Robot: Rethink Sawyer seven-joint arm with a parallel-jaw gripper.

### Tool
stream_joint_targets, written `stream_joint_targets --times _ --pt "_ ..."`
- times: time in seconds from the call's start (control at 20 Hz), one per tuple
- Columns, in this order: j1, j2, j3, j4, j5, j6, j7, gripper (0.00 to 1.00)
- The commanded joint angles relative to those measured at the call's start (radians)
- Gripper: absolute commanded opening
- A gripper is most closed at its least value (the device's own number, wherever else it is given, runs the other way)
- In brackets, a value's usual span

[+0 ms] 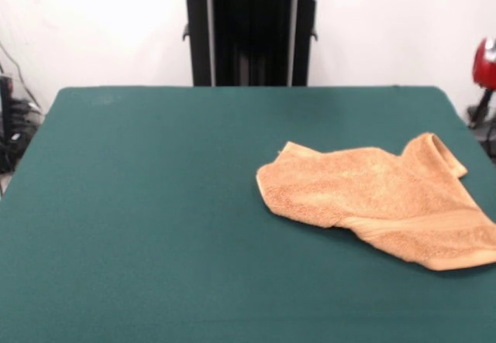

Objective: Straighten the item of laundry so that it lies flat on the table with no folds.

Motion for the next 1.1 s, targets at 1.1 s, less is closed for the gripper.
stream_joint_targets --times 1.1 --pt "0.06 0.201 0.052 0.1 -0.011 -0.193 0.216 1.0"
